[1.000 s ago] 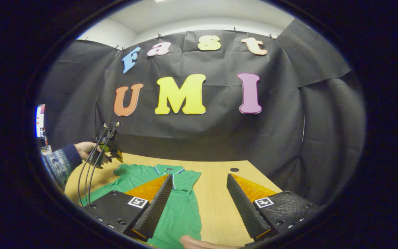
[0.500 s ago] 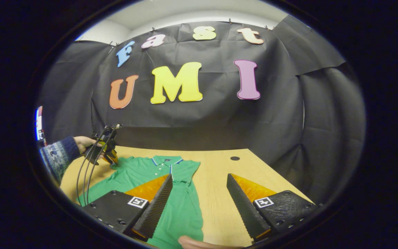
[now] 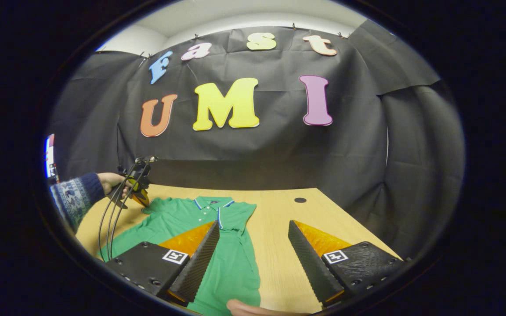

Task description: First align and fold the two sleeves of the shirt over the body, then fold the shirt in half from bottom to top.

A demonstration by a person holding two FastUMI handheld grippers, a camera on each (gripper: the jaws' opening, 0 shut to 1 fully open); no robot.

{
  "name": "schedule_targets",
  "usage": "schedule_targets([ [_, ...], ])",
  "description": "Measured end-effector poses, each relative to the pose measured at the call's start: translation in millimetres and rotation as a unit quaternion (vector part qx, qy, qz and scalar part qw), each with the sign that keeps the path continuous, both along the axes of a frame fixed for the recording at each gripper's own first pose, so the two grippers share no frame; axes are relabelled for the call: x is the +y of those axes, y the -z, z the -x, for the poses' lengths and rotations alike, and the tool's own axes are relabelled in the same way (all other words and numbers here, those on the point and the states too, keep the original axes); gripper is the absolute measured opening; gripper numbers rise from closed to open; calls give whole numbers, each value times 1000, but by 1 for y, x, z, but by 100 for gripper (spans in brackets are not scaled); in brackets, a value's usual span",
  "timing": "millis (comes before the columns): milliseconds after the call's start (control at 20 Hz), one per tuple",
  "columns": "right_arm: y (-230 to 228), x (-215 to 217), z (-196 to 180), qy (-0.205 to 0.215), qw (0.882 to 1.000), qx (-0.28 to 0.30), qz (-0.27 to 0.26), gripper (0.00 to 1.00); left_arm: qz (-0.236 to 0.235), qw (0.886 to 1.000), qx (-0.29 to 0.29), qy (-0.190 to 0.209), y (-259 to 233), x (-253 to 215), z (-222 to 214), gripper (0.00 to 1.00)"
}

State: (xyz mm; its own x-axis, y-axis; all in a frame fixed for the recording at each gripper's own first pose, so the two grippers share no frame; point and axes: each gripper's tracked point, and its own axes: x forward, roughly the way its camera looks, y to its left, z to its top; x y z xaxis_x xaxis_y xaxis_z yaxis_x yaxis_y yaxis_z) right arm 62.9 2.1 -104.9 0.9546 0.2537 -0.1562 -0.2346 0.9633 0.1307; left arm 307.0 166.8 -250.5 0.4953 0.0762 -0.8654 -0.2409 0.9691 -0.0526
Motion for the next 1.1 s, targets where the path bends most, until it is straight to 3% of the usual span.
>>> schedule_targets([
  [100,0,2,2,-3,1000,-2,2,92,4,1000,6,4,0,1,3,3],
  [150,2,4,3,-5,1000,-1,2,96,1,1000,9,0,0,3,5,8],
  [200,3,7,4,-9,1000,1,3,92,1,1000,13,-4,0,4,7,25],
  [250,3,10,5,-13,1000,2,3,96,4,1000,14,-3,-2,2,9,28],
  [300,3,12,5,-16,1000,2,3,96,3,1000,11,-1,-4,2,9,23],
  [350,3,14,6,-18,1000,1,4,96,6,1000,10,1,-5,-1,8,41],
  [500,4,17,7,-22,1000,3,7,96,26,1000,9,6,-8,-13,8,46],
  [550,5,19,8,-24,1000,4,7,96,21,1000,12,5,-5,-11,8,54],
  [650,6,19,8,-25,1000,6,8,92,10,1000,26,-5,0,-3,14,59],
  [900,10,24,7,-31,999,14,3,96,4,1000,12,-3,2,0,7,54],
  [950,13,26,8,-33,999,16,2,93,1,1000,12,-1,2,1,6,53],
  [1000,13,27,9,-35,999,17,1,96,3,1000,8,1,1,1,4,49],
  [1050,13,28,10,-37,999,16,2,96,6,1000,5,2,0,0,2,39],
  [1100,12,29,10,-39,999,14,4,92,8,1000,5,2,1,-1,2,35],
])
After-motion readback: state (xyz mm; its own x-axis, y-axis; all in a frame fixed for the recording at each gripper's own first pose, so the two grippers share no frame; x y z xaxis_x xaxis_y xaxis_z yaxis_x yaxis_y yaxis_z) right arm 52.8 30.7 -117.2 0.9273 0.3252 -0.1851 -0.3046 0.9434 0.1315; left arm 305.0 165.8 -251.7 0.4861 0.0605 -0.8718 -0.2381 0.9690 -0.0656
